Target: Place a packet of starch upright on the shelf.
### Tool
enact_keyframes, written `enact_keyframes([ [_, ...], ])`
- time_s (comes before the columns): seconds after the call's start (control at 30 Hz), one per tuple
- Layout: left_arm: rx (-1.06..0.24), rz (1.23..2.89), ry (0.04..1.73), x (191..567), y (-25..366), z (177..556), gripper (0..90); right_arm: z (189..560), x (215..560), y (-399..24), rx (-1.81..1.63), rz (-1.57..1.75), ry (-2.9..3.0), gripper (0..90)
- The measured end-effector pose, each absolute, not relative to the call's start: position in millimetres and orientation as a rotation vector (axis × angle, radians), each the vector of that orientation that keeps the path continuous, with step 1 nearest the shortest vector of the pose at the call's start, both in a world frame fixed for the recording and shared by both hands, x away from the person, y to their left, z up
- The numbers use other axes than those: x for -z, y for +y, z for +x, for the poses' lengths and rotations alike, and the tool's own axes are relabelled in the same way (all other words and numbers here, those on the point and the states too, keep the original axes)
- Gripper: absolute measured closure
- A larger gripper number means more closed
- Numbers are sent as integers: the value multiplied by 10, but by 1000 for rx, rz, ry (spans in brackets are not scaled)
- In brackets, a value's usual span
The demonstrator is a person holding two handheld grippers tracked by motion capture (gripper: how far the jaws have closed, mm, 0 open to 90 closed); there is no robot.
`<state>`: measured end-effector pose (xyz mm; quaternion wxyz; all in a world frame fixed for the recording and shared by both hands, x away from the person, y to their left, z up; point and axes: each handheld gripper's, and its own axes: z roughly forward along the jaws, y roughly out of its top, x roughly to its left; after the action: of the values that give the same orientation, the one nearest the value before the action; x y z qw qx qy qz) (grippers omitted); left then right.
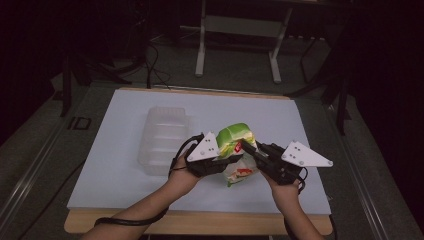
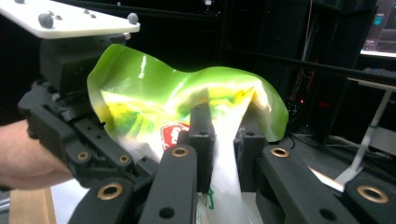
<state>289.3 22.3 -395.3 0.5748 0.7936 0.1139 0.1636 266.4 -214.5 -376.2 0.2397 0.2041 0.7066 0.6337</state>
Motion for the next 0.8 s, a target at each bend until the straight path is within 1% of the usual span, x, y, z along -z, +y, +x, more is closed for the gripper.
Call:
enact_keyframes([
  [0.03, -388, 1870, 257, 3938, 227, 2898, 737, 2659, 3754, -2147, -1731, 561, 1940, 796],
  [0.1, -388, 1889, 249, 3912, 251, 2928, 738, 2677, 3738, -2162, -1746, 566, 1956, 746],
  [0.23, -399, 1892, 233, 3871, 345, 2992, 739, 2678, 3718, -2219, -1784, 595, 1950, 600],
  [0.3, -402, 1893, 207, 3842, 412, 3017, 740, 2687, 3700, -2258, -1779, 618, 1945, 543],
  [0.4, -416, 1918, 182, 3802, 467, 3035, 740, 2714, 3678, -2313, -1796, 664, 1960, 417],
  [0.5, -410, 1930, 189, 3776, 549, 3081, 739, 2703, 3674, -2338, -1801, 683, 1960, 351],
  [0.63, -397, 1924, 203, 3749, 704, 3159, 739, 2676, 3675, -2410, -1842, 668, 1960, 207],
  [0.7, -393, 1923, 198, 3726, 779, 3197, 739, 2672, 3679, -2471, -1892, 669, 1946, 167],
  [0.73, -393, 1923, 198, 3726, 779, 3197, 739, 2672, 3679, -2471, -1892, 669, 1946, 167],
  [0.77, -393, 1926, 192, 3705, 843, 3224, 739, 2665, 3688, -2511, -1906, 675, 1933, 139],
  [0.8, -393, 1926, 192, 3705, 843, 3224, 739, 2665, 3688, -2511, -1906, 675, 1933, 139],
])
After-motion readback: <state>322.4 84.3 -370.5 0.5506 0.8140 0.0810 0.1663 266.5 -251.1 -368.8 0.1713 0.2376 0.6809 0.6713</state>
